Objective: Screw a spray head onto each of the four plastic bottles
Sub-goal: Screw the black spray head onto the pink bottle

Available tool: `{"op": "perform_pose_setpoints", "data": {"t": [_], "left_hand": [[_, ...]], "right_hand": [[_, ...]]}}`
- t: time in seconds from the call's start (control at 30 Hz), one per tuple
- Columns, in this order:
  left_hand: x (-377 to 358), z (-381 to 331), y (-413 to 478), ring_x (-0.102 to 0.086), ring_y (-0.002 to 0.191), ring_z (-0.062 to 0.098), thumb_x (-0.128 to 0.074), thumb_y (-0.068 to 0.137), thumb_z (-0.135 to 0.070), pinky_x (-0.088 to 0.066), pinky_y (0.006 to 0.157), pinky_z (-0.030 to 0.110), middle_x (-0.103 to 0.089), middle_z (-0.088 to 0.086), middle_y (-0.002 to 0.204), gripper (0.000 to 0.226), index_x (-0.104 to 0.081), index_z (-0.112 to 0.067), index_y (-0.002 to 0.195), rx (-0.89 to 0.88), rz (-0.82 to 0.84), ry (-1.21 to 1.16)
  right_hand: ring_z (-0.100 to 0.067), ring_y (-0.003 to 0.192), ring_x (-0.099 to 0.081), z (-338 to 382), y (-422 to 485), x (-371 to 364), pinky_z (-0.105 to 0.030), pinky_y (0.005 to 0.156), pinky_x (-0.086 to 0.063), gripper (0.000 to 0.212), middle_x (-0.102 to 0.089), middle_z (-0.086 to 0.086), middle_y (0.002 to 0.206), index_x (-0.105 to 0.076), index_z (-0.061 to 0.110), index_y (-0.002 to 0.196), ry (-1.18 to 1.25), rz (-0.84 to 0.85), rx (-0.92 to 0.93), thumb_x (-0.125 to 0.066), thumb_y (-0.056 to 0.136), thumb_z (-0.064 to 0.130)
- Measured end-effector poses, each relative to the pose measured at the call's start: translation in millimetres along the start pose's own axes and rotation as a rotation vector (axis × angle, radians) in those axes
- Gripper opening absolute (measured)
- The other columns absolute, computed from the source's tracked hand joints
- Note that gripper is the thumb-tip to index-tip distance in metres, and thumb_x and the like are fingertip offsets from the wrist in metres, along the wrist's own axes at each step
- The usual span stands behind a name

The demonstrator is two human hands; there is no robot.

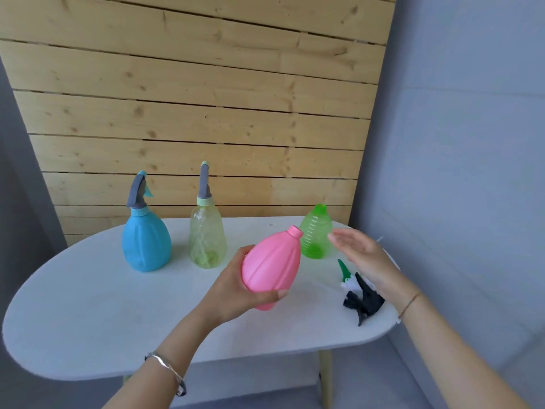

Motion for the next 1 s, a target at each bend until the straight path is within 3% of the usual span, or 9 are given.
{"op": "perform_pose_setpoints", "data": {"t": [0.1,0.17,0.27,0.53,0.7,0.9,1.0], "left_hand": [[1,3,-1,-0.057,0.097,0.001,-0.088,0.051,-0.048,-0.052,0.056,0.009,-0.053,-0.022,0.112,0.089,-0.038,-0.044,0.123,0.014,0.000,-0.004],[0,4,0,-0.057,0.096,-0.001,-0.088,0.052,-0.047,-0.051,0.056,0.009,-0.053,-0.022,0.111,0.088,-0.038,-0.043,0.124,0.027,-0.002,-0.002],[-3,4,1,-0.058,0.095,0.000,-0.087,0.049,-0.051,-0.052,0.055,0.009,-0.054,-0.021,0.111,0.089,-0.038,-0.042,0.124,0.040,0.000,0.000],[-14,6,4,-0.059,0.096,0.004,-0.083,0.045,-0.056,-0.053,0.056,0.013,-0.054,-0.017,0.111,0.092,-0.037,-0.041,0.123,0.056,0.017,-0.007],[-15,8,4,-0.059,0.097,0.005,-0.083,0.046,-0.056,-0.053,0.058,0.015,-0.054,-0.018,0.112,0.093,-0.037,-0.040,0.124,0.061,0.021,0.006],[-13,7,2,-0.058,0.096,0.004,-0.083,0.048,-0.054,-0.053,0.057,0.013,-0.054,-0.018,0.112,0.092,-0.037,-0.038,0.126,0.042,0.002,0.017],[-10,6,1,-0.058,0.096,0.003,-0.083,0.047,-0.055,-0.052,0.054,0.011,-0.053,-0.018,0.111,0.091,-0.037,-0.040,0.124,0.033,-0.014,0.007]], "right_hand": [[-0.014,0.102,-0.055,-53,-4,36,-0.025,0.079,-0.042,0.046,-0.056,-0.003,0.117,-0.060,0.019,0.107,-0.276,-0.081,-0.162,-0.074,0.072,0.046],[-0.017,0.111,-0.050,-84,-9,46,-0.027,0.087,-0.038,0.052,-0.050,-0.006,0.121,-0.057,0.020,0.105,-0.397,-0.037,-0.259,-0.078,0.067,0.048],[-0.016,0.108,-0.048,-110,-16,53,-0.026,0.087,-0.037,0.056,-0.046,-0.005,0.122,-0.051,0.025,0.103,-0.431,0.044,-0.327,-0.079,0.062,0.053],[-0.020,0.108,-0.049,-124,-15,52,-0.026,0.089,-0.039,0.063,-0.045,-0.010,0.122,-0.052,0.023,0.107,-0.461,0.066,-0.292,-0.086,0.058,0.044],[-0.022,0.117,-0.048,-120,-17,47,-0.031,0.098,-0.041,0.074,-0.041,-0.004,0.115,-0.054,0.026,0.119,-0.542,0.052,-0.255,-0.084,0.056,0.050],[-0.022,0.108,-0.045,-117,-21,40,-0.033,0.090,-0.041,0.070,-0.044,-0.003,0.109,-0.046,0.027,0.107,-0.536,-0.040,-0.190,-0.083,0.054,0.053],[-0.014,0.086,-0.048,-115,-21,36,-0.026,0.069,-0.039,0.066,-0.045,-0.002,0.101,-0.045,0.015,0.098,-0.440,-0.043,-0.201,-0.086,0.055,0.045]]}}
Point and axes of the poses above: each hand's wrist, its own y-axis towards the middle knuckle, its own x-axis out of the back of the hand, z = x × y, the point moved 10 cm from there along y, towards the middle knuckle
